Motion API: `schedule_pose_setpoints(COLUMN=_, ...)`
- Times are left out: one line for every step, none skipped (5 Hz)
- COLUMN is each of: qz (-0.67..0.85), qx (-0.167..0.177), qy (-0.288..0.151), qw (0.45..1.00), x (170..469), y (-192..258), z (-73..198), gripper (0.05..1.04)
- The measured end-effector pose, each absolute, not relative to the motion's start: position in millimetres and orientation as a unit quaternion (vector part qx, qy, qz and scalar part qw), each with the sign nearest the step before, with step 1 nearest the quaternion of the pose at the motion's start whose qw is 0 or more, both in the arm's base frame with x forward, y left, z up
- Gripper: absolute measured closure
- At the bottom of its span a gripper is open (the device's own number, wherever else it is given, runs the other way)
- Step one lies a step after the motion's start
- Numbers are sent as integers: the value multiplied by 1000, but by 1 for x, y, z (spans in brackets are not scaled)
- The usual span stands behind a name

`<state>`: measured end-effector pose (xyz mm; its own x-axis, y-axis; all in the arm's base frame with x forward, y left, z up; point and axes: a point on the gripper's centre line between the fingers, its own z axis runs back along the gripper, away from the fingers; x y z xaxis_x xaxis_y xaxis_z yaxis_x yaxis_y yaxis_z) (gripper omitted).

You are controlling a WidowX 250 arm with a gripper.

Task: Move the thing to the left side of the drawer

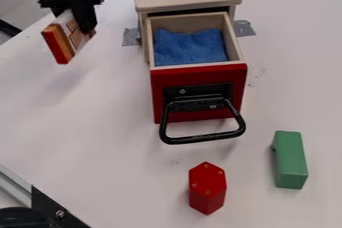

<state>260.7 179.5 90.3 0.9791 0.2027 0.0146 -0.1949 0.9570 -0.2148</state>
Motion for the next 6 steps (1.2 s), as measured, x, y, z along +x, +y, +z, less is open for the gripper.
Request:
schedule_pose_setpoints(qz=112, qx=-88, qy=-20, qw=990, x=246, y=189, z=75, gripper=727)
schedule_pose_setpoints(qz=102, qx=-46, qy=-26, qw=993, x=228, y=179, z=29, gripper=727)
schedule_pose_setpoints(qz=94, qx=-10, qy=-62, qw=994, x=224, y=179, z=16, gripper=727)
schedule_pose_setpoints(qz=90, qx=6, qy=-81, qw=993, x=224, y=178, z=12, gripper=727)
schedule_pose_setpoints(qz=91, qx=-8, qy=-75, qw=993, x=224, y=176, z=14, gripper=664)
schedule_pose_setpoints(qz=85, qx=-13, qy=-64, qw=994, x=229, y=182, z=25, gripper=339)
